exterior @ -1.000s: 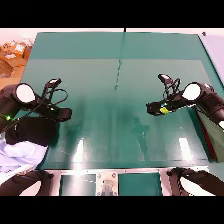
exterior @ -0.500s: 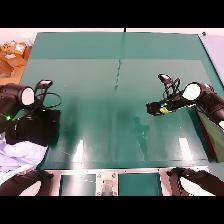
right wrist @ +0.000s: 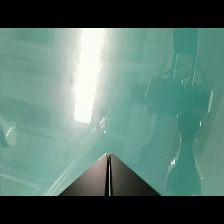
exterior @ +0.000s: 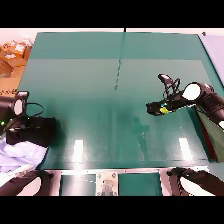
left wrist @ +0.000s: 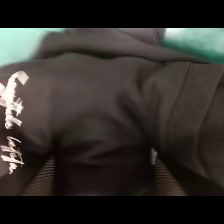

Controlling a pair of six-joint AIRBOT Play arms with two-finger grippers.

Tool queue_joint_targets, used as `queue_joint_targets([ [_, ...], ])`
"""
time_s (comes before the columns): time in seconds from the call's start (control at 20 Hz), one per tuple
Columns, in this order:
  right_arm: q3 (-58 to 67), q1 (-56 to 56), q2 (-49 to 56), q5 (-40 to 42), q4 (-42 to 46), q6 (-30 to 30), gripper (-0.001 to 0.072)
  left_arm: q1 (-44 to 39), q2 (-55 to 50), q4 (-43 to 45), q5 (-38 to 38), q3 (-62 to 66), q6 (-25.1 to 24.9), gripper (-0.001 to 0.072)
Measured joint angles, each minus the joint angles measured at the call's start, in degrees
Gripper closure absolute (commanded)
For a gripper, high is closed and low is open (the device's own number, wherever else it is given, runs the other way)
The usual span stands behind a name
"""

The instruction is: Fold the shirts.

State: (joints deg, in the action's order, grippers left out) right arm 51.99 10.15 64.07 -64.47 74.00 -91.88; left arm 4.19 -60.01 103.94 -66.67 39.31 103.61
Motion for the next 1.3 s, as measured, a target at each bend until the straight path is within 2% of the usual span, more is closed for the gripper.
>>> queue_joint_targets([
  [0.05,0.02,0.00,0.00,-0.02,0.00,0.00,0.0687,0.59,0.04,-1.05,1.05,-1.11,-0.09,0.0676],
  [0.25,0.00,0.00,0.00,0.00,0.00,0.00,0.0686,1.73,0.00,-4.13,2.08,-1.29,-1.97,0.0680],
  [0.45,-0.02,0.04,0.00,0.00,-0.50,0.00,0.0687,-0.98,-0.04,-9.05,0.83,8.17,-4.15,0.0680],
  [0.75,1.27,-1.36,-0.02,-2.08,-1.66,0.00,0.0688,-18.62,-0.02,-13.92,2.34,30.18,-5.44,0.0680],
  [1.05,6.14,-8.63,-1.07,-5.29,-1.92,-0.55,0.0687,-35.98,-6.21,-18.53,11.67,36.76,-6.34,0.0677],
  [1.1,6.69,-10.01,-1.22,-5.42,-1.92,-0.63,0.0686,-37.99,-8.74,-20.22,13.70,37.07,-7.04,0.0542],
  [1.15,7.06,-11.08,-1.36,-5.64,-1.90,-0.76,0.0685,-39.52,-11.41,-22.16,15.74,37.29,-7.76,0.0160],
  [1.2,7.32,-12.11,-1.46,-5.75,-1.97,-0.81,0.0620,-40.83,-14.10,-24.41,17.70,37.44,-8.17,-0.0005],
  [1.25,7.50,-12.92,-1.51,-5.81,-1.90,-0.96,0.0470,-41.44,-16.24,-26.49,18.78,37.59,-8.48,0.0000],
  [1.3,7.67,-13.57,-1.57,-5.95,-1.88,-0.96,0.0357,-41.57,-18.14,-27.54,19.19,37.70,-8.81,0.0001],
])
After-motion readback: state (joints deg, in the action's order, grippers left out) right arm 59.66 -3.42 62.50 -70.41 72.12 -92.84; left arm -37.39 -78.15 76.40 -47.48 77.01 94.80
